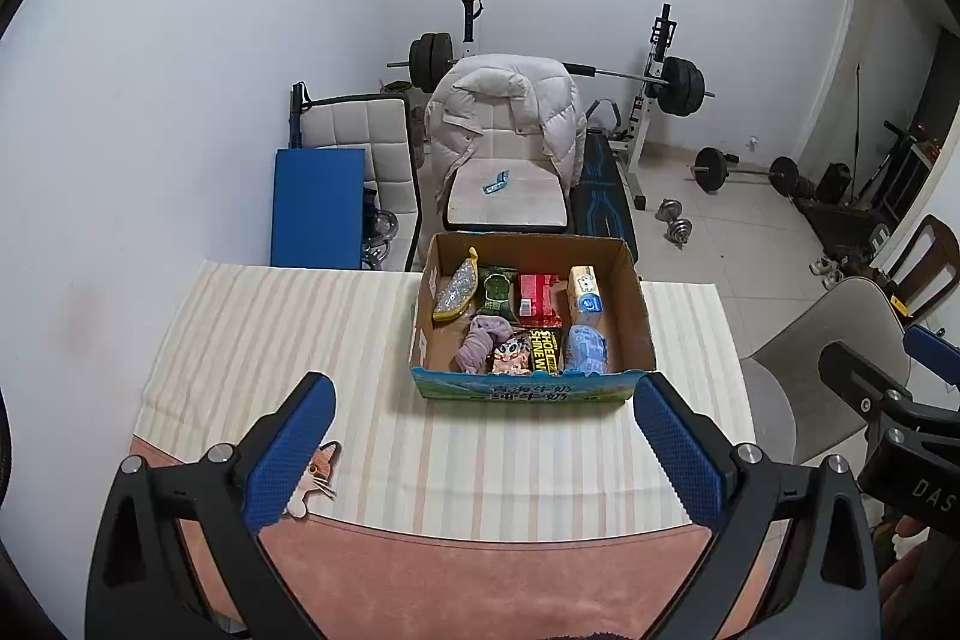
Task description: Organize soft objects
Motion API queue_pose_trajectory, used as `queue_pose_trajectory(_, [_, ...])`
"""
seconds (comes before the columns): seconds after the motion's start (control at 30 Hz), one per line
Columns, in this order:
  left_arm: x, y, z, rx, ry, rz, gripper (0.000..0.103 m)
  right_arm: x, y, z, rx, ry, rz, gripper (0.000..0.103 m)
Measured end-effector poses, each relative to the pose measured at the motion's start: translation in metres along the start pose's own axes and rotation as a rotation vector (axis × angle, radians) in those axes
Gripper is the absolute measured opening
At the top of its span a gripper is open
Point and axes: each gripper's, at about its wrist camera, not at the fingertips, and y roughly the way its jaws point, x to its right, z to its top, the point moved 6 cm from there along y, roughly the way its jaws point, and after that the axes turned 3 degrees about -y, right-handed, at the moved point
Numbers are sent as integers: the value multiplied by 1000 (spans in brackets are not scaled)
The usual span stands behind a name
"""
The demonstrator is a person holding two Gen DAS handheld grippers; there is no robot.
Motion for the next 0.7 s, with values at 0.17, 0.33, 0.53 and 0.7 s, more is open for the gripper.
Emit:
queue_pose_trajectory(0.17, [0,0,0,4,0,2,102,0,0,0,-3,1,3,103])
queue_pose_trajectory(0.33, [-1,-2,1,10,-1,-3,102,1,-2,1,3,0,-7,103])
queue_pose_trajectory(0.53, [-1,-3,1,8,0,-9,102,1,-3,1,3,1,-6,103])
queue_pose_trajectory(0.7, [-3,-3,4,10,0,-11,102,3,-8,3,4,-2,-7,103])
